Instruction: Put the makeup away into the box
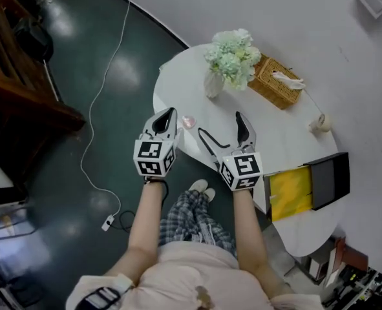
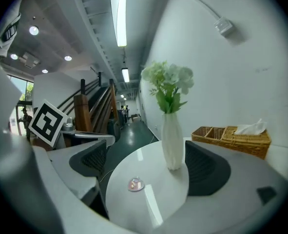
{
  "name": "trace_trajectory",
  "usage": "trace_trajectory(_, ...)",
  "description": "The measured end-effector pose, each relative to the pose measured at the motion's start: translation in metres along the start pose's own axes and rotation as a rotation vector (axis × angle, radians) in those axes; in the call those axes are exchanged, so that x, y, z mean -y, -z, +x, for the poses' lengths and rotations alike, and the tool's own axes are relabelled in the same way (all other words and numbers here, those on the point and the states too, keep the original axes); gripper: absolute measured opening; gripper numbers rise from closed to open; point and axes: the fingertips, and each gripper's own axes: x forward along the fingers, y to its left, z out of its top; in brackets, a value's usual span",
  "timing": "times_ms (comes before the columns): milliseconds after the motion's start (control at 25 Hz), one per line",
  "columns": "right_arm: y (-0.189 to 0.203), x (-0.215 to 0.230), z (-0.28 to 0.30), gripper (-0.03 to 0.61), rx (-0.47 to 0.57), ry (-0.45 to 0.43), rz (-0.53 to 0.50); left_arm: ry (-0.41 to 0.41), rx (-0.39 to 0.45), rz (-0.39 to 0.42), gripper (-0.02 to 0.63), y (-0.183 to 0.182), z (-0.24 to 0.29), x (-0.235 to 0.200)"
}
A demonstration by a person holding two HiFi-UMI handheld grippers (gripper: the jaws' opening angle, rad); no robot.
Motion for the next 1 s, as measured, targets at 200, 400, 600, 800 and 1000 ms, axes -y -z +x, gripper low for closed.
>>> trace_trajectory(200,0.047,-0.033,0.051,0.488,-0.135,-0.104,-0.041,-0.054,-0.043,-0.051,0.026,0.040,0.002,-0.031)
trace_trajectory(400,0.096,-0.049,0.087,0.437,-0.289,-0.149,-0.094,-0.090,-0.072,-0.095,0.026,0.074,0.002,-0.050)
trace_trajectory(600,0.133,-0.050,0.106,0.364,-0.421,-0.149,-0.123,-0.100,-0.084,-0.110,0.026,0.093,-0.001,-0.054)
trace_trajectory(800,0.157,-0.050,0.114,0.350,-0.542,-0.153,-0.146,-0.107,-0.092,-0.123,0.026,0.101,-0.004,-0.053)
trace_trajectory(1000,0.170,-0.051,0.117,0.322,-0.606,-0.155,-0.152,-0.104,-0.093,-0.128,0.026,0.102,-0.006,-0.051)
